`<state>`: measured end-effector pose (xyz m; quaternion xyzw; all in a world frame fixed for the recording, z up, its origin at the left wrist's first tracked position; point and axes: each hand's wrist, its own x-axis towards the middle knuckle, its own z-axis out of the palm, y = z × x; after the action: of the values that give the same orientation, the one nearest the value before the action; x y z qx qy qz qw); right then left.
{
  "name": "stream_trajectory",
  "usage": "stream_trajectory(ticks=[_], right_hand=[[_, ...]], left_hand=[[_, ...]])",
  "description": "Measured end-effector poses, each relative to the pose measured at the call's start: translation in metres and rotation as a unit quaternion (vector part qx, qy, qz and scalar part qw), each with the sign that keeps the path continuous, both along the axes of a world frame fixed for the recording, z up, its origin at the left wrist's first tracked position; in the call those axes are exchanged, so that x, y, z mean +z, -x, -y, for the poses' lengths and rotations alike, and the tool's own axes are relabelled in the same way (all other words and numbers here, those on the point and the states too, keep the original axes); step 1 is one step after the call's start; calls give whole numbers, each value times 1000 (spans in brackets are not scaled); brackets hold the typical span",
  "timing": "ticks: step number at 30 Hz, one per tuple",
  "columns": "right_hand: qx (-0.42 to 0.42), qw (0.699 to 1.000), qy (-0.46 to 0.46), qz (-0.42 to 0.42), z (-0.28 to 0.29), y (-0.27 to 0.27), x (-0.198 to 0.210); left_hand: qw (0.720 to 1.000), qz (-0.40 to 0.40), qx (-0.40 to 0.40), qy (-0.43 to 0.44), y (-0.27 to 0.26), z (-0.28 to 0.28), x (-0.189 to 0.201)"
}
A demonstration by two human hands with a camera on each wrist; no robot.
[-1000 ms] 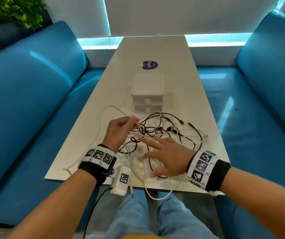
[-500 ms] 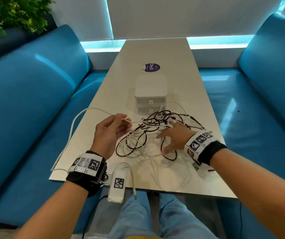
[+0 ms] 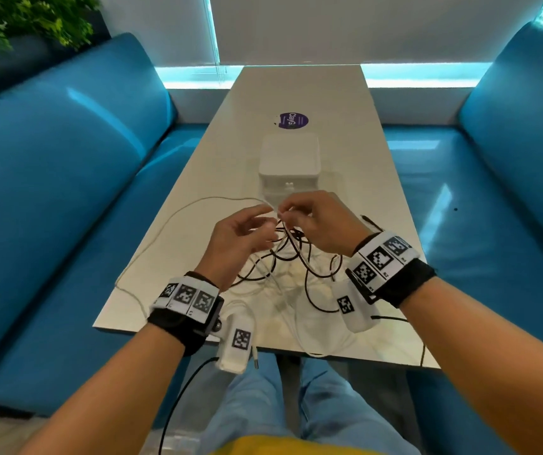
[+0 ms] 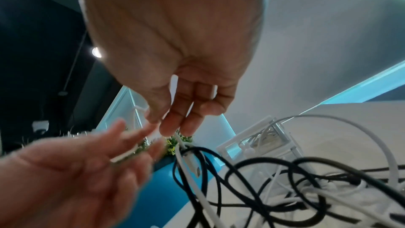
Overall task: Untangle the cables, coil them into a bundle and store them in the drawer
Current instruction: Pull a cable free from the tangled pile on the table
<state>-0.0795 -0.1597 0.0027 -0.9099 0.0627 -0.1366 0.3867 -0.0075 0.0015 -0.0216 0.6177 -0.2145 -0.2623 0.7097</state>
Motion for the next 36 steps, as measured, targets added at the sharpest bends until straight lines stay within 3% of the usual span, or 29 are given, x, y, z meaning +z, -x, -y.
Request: stream_trajectory(ticks=[3, 6, 9, 13, 15, 19, 21, 24, 27, 29, 32, 36], right_hand=[[-16, 1000, -9, 21, 1, 2, 5], [-73, 997, -26, 18, 17, 2, 6], [-81, 996, -44, -11, 29, 1, -1], [-84, 993, -85, -12, 21, -11, -9], [-88, 991, -101, -14, 14, -14, -10], [-71, 992, -96, -29, 6, -14, -10], [-67, 992, -100, -28, 5, -13, -8], [-64, 988, -140, 11, 8, -10, 2], [-66, 984, -161, 48, 12, -6, 13], [-60, 984, -161, 48, 11, -5, 16], [-39, 986, -155, 52, 5, -3, 17], [-33, 986, -147, 73, 4, 0, 18]], left_hand=[[987, 112, -40, -105, 2, 3, -2], [955, 232, -78, -166, 2, -19, -9], [890, 332, -197, -244, 6, -58, -28], [758, 403, -343, -380, 16, -81, -56], [742, 408, -360, -391, 20, -77, -64], [740, 443, -336, -379, 21, -66, -67], [754, 440, -325, -363, 19, -63, -66], [829, 409, -239, -298, 15, -60, -61], [927, 301, -83, -207, 18, -47, -39], [961, 242, 16, -135, 20, -30, -16], [969, 211, 91, -94, 17, 3, 13], [968, 207, 81, -113, 14, 36, 17]])
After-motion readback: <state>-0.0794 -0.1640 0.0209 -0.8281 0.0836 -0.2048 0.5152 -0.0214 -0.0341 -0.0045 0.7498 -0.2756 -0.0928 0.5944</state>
